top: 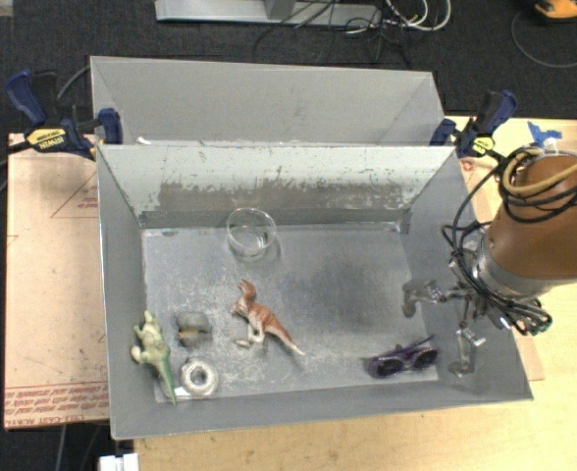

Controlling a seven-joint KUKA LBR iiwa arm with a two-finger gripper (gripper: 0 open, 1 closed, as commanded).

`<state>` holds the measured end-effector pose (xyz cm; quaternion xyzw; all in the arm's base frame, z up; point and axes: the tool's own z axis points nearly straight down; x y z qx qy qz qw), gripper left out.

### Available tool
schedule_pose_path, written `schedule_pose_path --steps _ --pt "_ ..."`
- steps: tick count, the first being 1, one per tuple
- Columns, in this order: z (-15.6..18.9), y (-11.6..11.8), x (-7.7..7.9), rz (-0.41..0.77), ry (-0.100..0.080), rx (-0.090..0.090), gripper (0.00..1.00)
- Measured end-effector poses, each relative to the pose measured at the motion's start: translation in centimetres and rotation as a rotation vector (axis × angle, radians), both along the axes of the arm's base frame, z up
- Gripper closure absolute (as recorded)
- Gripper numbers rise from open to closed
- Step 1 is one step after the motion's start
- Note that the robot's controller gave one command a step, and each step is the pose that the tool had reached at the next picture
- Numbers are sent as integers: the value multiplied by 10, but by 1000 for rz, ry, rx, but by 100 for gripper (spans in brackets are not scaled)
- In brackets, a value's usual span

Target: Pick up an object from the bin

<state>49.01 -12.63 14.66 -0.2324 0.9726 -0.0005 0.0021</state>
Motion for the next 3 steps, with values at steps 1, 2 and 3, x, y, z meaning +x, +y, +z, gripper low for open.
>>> schedule_pose_path --steps 1,2,3 --pt "-49 -5 3 -252 14 3 0" --pt "-75 3 7 183 -11 0 0" --pt "-82 4 5 86 0 1 100"
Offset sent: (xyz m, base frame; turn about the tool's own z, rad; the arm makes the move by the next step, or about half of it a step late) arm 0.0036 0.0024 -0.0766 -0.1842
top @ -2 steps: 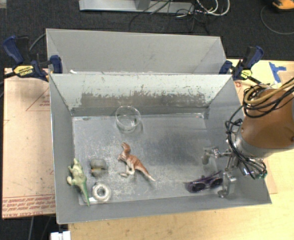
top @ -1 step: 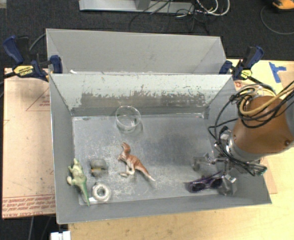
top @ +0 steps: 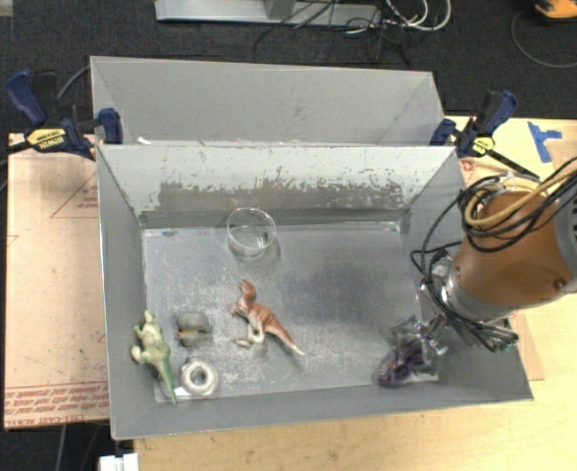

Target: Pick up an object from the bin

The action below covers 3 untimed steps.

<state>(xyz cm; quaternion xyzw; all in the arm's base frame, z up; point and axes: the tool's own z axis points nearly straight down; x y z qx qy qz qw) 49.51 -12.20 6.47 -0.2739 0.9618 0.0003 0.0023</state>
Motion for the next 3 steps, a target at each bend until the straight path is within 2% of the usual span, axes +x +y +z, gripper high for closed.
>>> schedule_pose_path --steps 3 --pt "12 1 0 -17 2 1 100"
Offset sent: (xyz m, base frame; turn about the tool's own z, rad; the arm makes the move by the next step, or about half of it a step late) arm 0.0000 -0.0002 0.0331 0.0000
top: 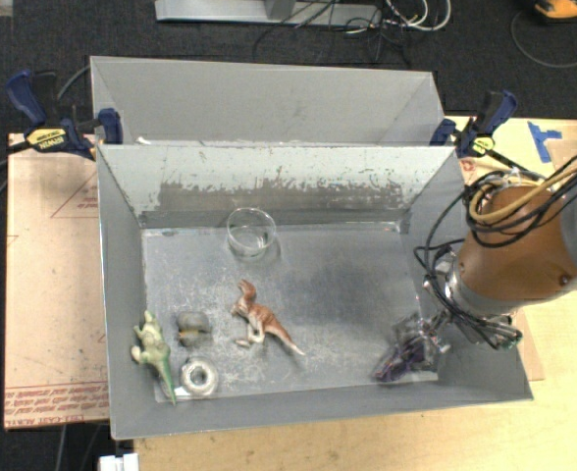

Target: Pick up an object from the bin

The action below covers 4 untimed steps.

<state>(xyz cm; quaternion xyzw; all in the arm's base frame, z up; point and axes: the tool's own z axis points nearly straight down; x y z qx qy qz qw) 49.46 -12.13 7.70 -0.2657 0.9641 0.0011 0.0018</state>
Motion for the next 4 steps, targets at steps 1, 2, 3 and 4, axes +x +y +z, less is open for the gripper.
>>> schedule_pose_path --steps 1,2,3,4 --pt "7 0 0 1 2 1 100" --pt "22 1 -1 -1 4 1 100" --pt "39 0 0 -1 -1 0 100" --pt "58 1 -1 -1 5 2 100"
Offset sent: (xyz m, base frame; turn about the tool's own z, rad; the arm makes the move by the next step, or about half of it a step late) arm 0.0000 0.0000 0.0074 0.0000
